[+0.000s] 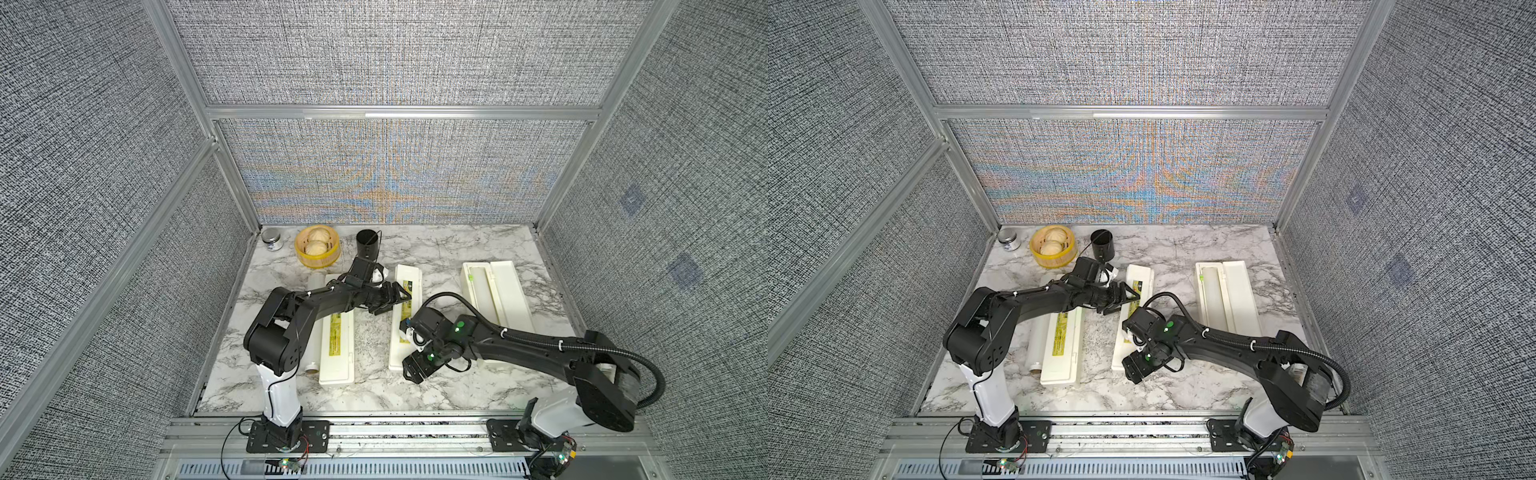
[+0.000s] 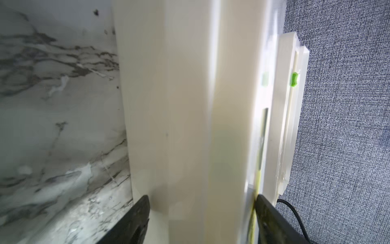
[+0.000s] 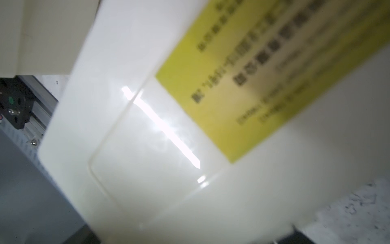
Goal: Put plastic wrap rolls into dispensers
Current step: Close the lid on the plastic wrap cutting box.
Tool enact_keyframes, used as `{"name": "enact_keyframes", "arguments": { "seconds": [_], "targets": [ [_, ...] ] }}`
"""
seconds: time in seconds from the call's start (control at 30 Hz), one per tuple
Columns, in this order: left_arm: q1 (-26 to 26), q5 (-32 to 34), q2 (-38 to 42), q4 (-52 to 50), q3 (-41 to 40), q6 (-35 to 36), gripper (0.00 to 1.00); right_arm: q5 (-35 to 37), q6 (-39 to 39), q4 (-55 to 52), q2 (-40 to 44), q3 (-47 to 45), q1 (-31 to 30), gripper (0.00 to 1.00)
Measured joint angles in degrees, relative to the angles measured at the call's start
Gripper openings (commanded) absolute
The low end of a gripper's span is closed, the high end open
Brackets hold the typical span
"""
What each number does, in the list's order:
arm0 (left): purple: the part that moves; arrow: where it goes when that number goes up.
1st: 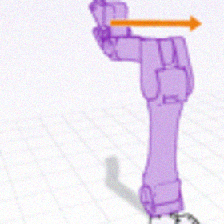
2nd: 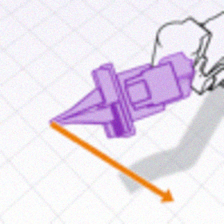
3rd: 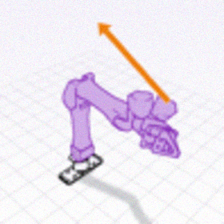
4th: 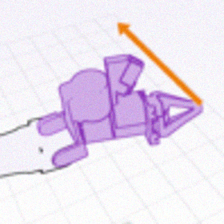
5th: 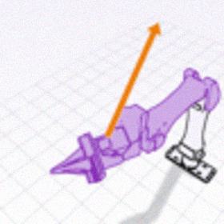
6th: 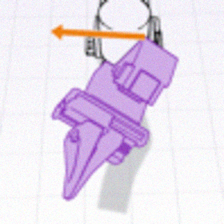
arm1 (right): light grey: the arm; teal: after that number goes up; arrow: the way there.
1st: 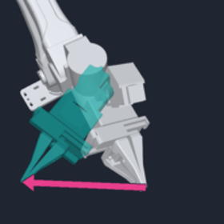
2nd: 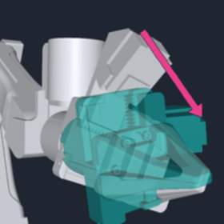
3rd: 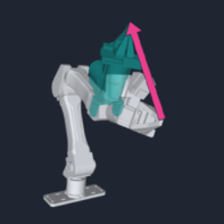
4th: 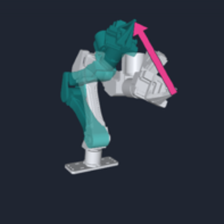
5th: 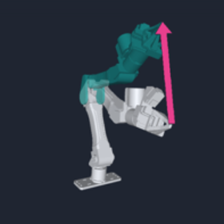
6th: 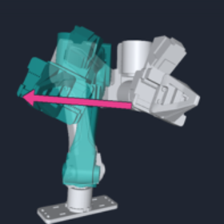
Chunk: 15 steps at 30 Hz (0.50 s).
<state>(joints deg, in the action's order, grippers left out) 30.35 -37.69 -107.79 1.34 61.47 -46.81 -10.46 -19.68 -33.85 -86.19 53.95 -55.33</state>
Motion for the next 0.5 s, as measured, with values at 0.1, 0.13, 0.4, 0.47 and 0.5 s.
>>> {"name": "enact_keyframes", "arguments": {
  "seconds": [0.1,0.13,0.4,0.47,0.5],
  "targets": [
    [0.2,-0.3,1.0,-0.8,-0.8,-0.3,0.81,0.9,-0.5,0.2,1.9,-1.2,0.0,0.76],
    [0.3,-0.5,1.4,-1.0,-1.1,-0.4,0.82,1.2,-0.7,0.3,2.5,-1.5,0.2,0.75],
    [0.3,-2.8,4.6,-2.4,-3.9,-1.8,0.85,3.4,-1.7,2.1,5.0,-4.0,1.3,0.77],
    [0.3,-3.4,4.9,-2.2,-4.5,-2.9,0.85,3.4,-1.7,2.4,4.1,-3.8,1.3,0.82],
    [0.3,-3.7,5.1,-2.3,-4.9,-3.0,0.84,3.7,-1.7,2.4,3.7,-3.7,1.3,0.84]
  ]
}}
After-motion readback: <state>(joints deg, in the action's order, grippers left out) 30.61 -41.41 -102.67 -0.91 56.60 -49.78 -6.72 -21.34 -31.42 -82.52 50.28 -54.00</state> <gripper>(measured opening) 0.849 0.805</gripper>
